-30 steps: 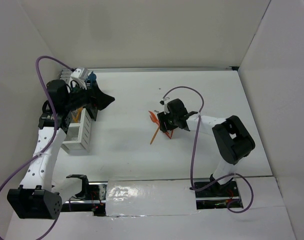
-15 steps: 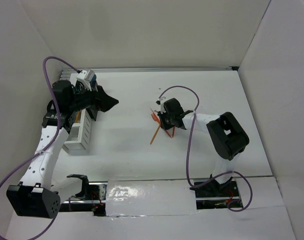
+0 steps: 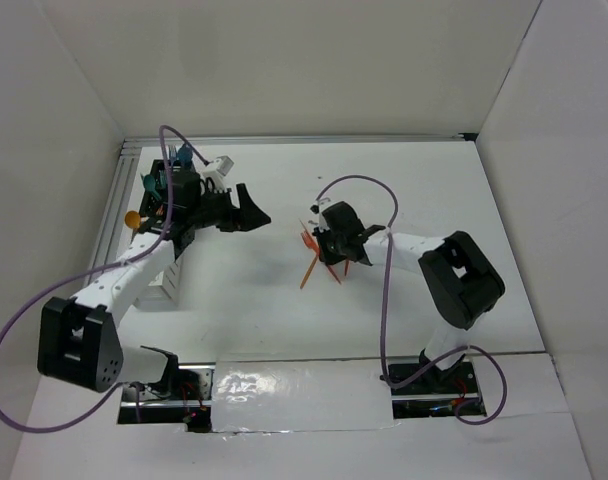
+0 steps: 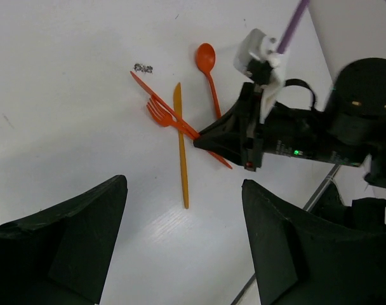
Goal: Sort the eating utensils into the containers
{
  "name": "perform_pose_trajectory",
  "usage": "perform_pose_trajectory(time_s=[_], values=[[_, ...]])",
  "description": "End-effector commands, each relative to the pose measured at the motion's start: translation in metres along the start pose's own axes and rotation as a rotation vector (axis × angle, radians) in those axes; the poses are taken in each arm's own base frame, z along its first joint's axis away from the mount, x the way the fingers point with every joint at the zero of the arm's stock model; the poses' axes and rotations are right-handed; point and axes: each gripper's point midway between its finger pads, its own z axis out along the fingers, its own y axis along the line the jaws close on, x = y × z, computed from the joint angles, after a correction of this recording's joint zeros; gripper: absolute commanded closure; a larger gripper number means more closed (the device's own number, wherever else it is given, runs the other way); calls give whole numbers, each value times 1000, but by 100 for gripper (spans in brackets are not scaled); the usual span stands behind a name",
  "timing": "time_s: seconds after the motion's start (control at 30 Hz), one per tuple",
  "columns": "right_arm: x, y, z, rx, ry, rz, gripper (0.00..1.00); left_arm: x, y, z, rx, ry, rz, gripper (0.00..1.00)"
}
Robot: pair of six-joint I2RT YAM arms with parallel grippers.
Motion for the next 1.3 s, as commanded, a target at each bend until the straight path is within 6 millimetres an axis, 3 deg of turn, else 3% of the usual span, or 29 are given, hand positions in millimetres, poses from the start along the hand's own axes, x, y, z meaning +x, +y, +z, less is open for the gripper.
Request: perform_pose_trajectory(time_s=[0.0,0.17,0.2,0.3,0.7,1.03,1.17,1.27], values=[[-32,21,-30,-84,-97,31,100,-19,-4,28,21,-78,-27,15],[-62,47,-54,-208,-201,51,100,1,-4,69,34,-1,-88,18],[-70,52,-59,-227,-223,51,100,-4,-8,75,35,-5,-80,18],[-87,64,-71,-280,-274,52,100,12,2,95,5,43,-123,19],[-127,94,-94,-424,-393,120,100,5,-9,106,29,-7,-222,18],[-151,97,-89,-408,-457,250,100,5,-20,122,-63,-87,-333,24],[-152,102,-84,-418,-459,278,100,3,-24,126,-94,-122,-353,32],[-154,108,-85,-423,-462,280,100,3,-22,126,-102,-131,-364,44]])
